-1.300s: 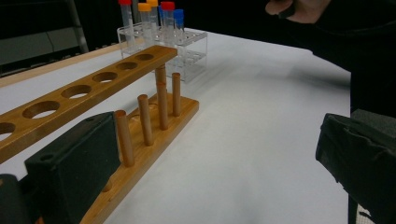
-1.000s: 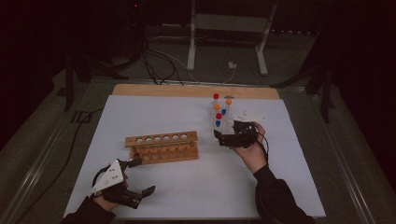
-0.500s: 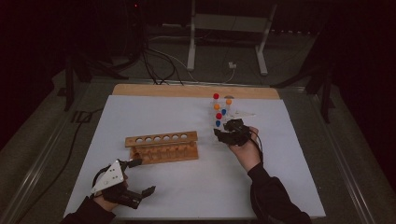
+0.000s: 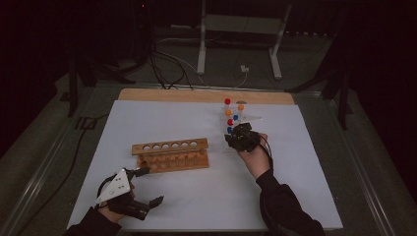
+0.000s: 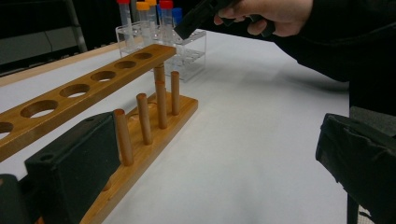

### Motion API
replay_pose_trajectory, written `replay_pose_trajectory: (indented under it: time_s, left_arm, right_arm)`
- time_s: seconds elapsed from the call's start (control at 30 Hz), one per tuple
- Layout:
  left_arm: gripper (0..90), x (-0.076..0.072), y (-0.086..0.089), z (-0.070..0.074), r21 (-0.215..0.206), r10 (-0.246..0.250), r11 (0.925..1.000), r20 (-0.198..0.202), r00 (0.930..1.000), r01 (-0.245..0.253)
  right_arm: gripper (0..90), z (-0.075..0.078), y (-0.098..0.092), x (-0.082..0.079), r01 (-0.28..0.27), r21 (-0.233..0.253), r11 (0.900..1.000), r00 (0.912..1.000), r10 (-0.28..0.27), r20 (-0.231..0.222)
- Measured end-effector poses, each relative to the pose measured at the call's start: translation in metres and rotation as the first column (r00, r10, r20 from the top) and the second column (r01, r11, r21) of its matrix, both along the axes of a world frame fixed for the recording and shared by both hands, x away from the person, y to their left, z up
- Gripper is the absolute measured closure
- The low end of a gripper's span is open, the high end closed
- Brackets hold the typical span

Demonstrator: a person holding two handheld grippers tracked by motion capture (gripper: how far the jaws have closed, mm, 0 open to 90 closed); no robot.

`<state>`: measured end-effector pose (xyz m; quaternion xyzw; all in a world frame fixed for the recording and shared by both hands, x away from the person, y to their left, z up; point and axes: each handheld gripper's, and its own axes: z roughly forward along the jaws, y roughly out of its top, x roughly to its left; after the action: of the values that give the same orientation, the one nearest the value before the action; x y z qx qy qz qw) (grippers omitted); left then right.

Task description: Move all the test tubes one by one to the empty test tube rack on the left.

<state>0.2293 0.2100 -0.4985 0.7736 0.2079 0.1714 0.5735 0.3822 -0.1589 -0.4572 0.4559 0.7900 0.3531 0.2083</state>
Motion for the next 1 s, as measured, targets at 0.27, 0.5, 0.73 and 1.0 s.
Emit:
replay_pose_trajectory:
  time_s: [0.27, 0.5, 0.73, 1.0]
  left_arm:
    - [0.5, -0.001, 0.0, 0.0, -0.001, -0.003, 1.0, 0.004, 1.0, 0.003]
    - [0.5, -0.001, -0.002, 0.0, 0.009, -0.007, 0.9999, 0.002, 1.0, 0.007]
    - [0.5, -0.002, -0.003, 0.0, 0.019, -0.017, 0.9997, 0.0, 0.9999, 0.017]
    - [0.5, -0.002, -0.006, 0.004, -0.01, -0.02, 0.9998, -0.02, 0.9996, 0.02]
  right_arm:
    - [76.4, 0.001, -0.003, 0.001, 0.005, -0.006, 1.0, 1.0, -0.005, -0.004]
    - [76.5, 0.01, -0.004, -0.002, -0.006, -0.011, 1.0, 0.9997, 0.007, 0.025]
    - [76.6, 0.028, -0.009, -0.009, -0.019, -0.001, 1.0, 0.998, 0.019, 0.06]
    - [76.6, 0.051, -0.013, -0.022, -0.046, -0.016, 0.999, 0.9929, 0.048, 0.109]
